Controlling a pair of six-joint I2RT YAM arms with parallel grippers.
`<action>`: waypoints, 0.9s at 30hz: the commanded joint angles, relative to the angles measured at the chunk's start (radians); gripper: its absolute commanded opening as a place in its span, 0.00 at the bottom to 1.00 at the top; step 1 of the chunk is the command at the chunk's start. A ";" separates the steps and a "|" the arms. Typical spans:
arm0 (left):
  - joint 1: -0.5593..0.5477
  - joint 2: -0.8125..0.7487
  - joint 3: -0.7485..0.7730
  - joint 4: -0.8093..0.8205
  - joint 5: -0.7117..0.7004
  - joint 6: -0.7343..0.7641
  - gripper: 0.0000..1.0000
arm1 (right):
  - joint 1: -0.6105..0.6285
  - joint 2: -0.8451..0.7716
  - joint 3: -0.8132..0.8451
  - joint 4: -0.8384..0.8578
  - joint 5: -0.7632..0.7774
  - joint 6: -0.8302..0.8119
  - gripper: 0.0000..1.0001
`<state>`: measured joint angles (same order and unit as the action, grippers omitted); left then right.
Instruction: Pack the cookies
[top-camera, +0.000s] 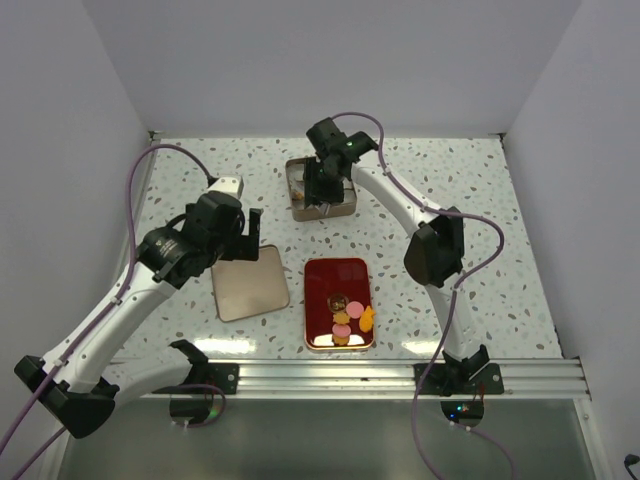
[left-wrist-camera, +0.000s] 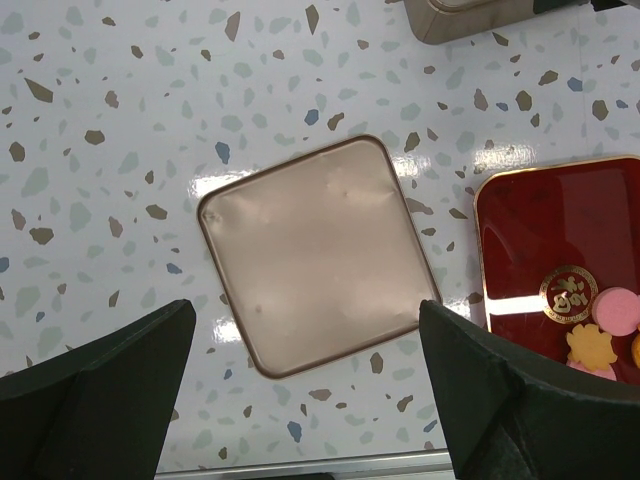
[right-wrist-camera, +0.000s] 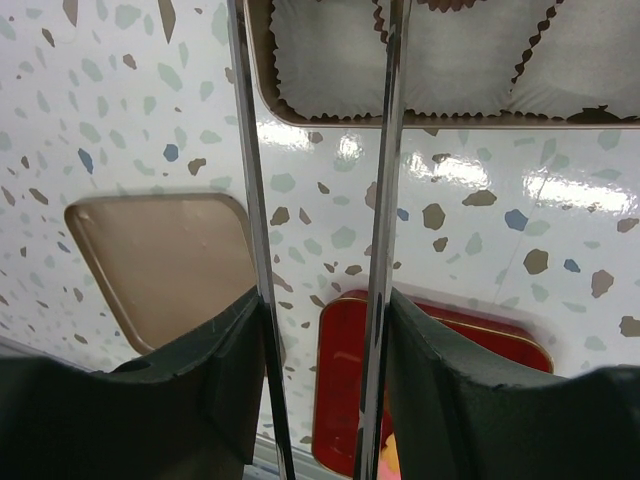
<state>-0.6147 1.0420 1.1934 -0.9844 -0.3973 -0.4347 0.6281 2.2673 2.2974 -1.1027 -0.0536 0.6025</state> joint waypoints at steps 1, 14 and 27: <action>0.007 -0.005 0.038 0.015 -0.008 -0.002 1.00 | -0.001 -0.031 0.033 0.009 -0.017 -0.009 0.50; 0.007 -0.017 0.035 0.032 -0.009 0.005 1.00 | 0.001 -0.270 -0.090 -0.042 0.043 -0.007 0.46; 0.007 -0.085 -0.012 0.038 0.072 0.025 1.00 | 0.191 -0.718 -0.651 -0.212 0.169 0.081 0.44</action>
<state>-0.6109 0.9852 1.1927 -0.9810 -0.3592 -0.4259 0.7269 1.6005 1.7271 -1.2266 0.0708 0.6300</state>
